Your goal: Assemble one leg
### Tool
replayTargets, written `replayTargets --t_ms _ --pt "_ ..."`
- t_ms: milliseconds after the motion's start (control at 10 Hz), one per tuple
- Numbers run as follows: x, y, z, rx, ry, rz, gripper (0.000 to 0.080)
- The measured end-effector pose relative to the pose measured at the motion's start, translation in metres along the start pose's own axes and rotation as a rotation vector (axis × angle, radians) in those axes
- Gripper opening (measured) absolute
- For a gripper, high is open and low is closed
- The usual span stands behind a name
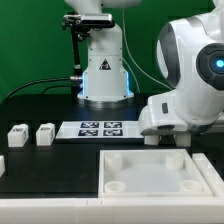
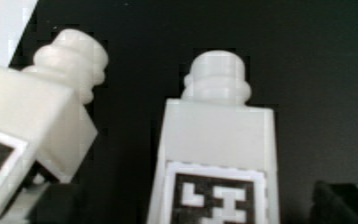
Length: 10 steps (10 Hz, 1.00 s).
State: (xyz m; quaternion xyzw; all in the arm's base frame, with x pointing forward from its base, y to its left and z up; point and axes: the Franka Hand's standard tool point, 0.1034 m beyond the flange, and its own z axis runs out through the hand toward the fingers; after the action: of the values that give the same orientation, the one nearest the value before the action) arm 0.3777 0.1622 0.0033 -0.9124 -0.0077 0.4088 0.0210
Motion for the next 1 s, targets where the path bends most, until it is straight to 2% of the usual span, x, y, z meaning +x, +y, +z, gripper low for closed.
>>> replayTargets --t_ms 100,200,300,700,800,1000 --pt "0.000 0.000 0.000 0.000 0.000 -0.001 0.0519" --pt "0.000 -0.001 -0.001 0.000 0.001 -0.001 0.0380" --pt "0.000 -0.001 -0.001 0.000 0.001 -0.001 0.0285" --pt "-0.001 -0.001 -0.004 0.000 0.002 -0.002 0.0285" --pt "-0.005 0.000 -0.011 -0.001 0.002 -0.005 0.0285" --pt "-0.031 0.004 -0.041 -0.008 -0.016 -0.021 0.0287"
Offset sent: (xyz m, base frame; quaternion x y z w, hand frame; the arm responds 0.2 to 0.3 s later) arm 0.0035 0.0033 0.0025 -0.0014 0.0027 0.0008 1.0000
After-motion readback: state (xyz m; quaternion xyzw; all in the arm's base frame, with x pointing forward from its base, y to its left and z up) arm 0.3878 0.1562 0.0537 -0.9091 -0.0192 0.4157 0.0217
